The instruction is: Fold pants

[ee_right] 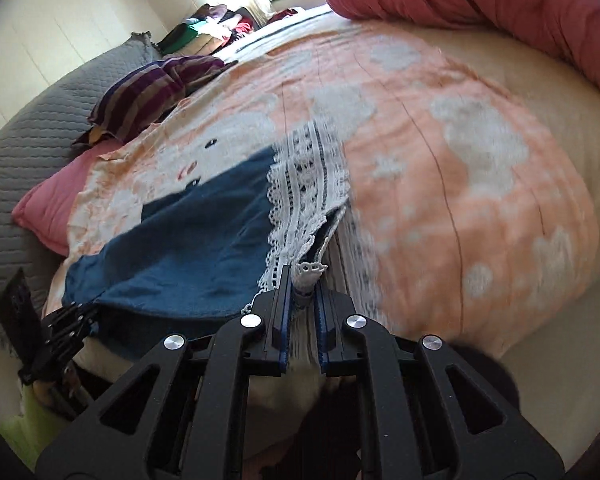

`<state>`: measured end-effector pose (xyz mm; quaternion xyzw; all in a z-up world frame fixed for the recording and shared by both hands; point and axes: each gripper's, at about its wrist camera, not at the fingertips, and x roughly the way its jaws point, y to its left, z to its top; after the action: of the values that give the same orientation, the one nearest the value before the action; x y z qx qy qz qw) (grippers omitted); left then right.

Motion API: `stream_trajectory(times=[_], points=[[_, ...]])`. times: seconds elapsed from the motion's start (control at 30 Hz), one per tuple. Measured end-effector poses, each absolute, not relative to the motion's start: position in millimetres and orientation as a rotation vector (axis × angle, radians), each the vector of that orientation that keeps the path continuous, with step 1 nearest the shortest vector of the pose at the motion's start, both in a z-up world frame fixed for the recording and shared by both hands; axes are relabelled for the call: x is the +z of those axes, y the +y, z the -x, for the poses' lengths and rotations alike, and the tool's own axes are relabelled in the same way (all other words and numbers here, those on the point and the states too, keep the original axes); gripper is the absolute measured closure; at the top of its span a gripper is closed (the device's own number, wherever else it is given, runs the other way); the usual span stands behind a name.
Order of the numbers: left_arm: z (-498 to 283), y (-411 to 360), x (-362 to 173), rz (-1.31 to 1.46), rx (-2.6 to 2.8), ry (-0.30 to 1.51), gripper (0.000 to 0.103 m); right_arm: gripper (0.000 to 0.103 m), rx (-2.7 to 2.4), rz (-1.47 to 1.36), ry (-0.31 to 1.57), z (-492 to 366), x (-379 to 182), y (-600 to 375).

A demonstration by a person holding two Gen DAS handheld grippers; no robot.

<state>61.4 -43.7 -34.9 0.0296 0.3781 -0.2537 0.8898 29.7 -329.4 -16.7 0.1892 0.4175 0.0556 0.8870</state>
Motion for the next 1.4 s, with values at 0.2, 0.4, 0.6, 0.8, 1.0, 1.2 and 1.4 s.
stream_trajectory(times=[0.2, 0.4, 0.6, 0.8, 1.0, 1.2, 1.4], points=[[-46, -47, -40, -0.108, -0.559, 0.786, 0.098, 0.097, 0.083, -0.391, 0.899, -20, -26, -333], [-43, -58, -51, -0.163, -0.571, 0.803, 0.098, 0.087, -0.004, -0.327, 0.987, -20, -42, -333], [-43, -56, -50, -0.152, -0.585, 0.801, 0.098, 0.075, 0.067, 0.058, 0.803, 7, 1, -283], [-42, -52, -47, -0.133, -0.602, 0.787, 0.098, 0.075, 0.401, 0.499, 0.822, 7, -23, -168], [-43, -50, -48, -0.125, -0.616, 0.796, 0.098, 0.091, 0.452, 0.685, 0.827, -10, -46, -127], [-39, -44, -43, -0.116, -0.644, 0.822, 0.098, 0.102, 0.556, 0.558, 0.893, -7, -39, -143], [-35, -43, -55, -0.152, -0.645, 0.895, 0.095, 0.101, 0.574, 0.558, 0.961, -12, -56, -142]])
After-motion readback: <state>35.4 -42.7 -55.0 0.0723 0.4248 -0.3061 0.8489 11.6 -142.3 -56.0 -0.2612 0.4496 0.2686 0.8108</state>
